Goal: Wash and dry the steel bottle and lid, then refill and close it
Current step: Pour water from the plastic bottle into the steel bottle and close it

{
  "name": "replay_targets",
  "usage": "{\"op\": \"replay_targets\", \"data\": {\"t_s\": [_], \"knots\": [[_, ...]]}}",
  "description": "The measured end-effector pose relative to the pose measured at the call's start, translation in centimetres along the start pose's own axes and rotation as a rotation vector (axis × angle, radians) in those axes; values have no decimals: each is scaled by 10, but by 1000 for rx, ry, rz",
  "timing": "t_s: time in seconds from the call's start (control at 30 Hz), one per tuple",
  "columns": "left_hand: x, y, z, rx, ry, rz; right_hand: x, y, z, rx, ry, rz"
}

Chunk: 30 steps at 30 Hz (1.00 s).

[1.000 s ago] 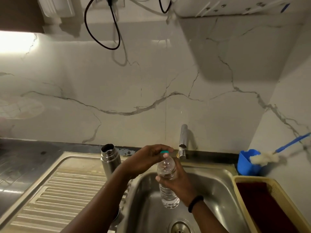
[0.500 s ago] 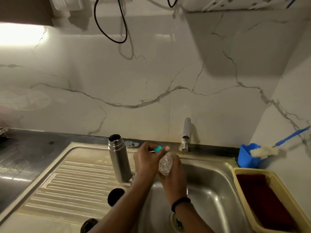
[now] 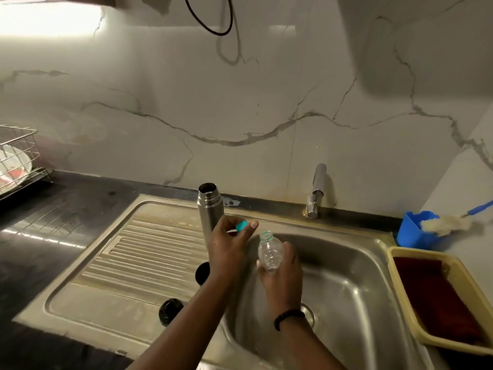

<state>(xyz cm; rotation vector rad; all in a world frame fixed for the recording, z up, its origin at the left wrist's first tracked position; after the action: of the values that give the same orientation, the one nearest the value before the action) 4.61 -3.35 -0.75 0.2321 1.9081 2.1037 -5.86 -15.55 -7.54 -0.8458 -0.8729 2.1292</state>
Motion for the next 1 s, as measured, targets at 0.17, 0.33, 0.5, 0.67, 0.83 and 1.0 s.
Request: {"op": "replay_targets", "data": {"t_s": [0.17, 0.33, 0.5, 0.67, 0.83, 1.0], "knots": [[36, -40, 13, -582, -582, -361, 9, 23, -5, -113, 8, -50], [73, -98, 39, -814, -830, -353, 16, 28, -16, -114, -42, -47], [77, -132, 52, -1123, -908, -318, 23, 21, -21, -151, -89, -36], [76, -133, 58, -1091, -868, -342, 26, 15, -23, -185, -139, -47], [42, -80, 82, -691, -345, -379, 20, 11, -25, -214, -165, -55], [-18, -42, 96, -379, -8, -165, 5, -6, -23, -255, -255, -26]]}}
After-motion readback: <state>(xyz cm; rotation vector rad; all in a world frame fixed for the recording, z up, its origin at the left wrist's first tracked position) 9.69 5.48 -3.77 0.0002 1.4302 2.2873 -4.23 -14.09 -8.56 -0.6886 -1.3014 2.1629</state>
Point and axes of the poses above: each hand's wrist, its own x-axis away from the middle knuckle, its own z-axis out of the back of the hand, y = z × x, the point moved 8 cm from there along -x, towards the middle knuckle, and after that the axes turned 2 degrees about -y, right-handed, at the moved point
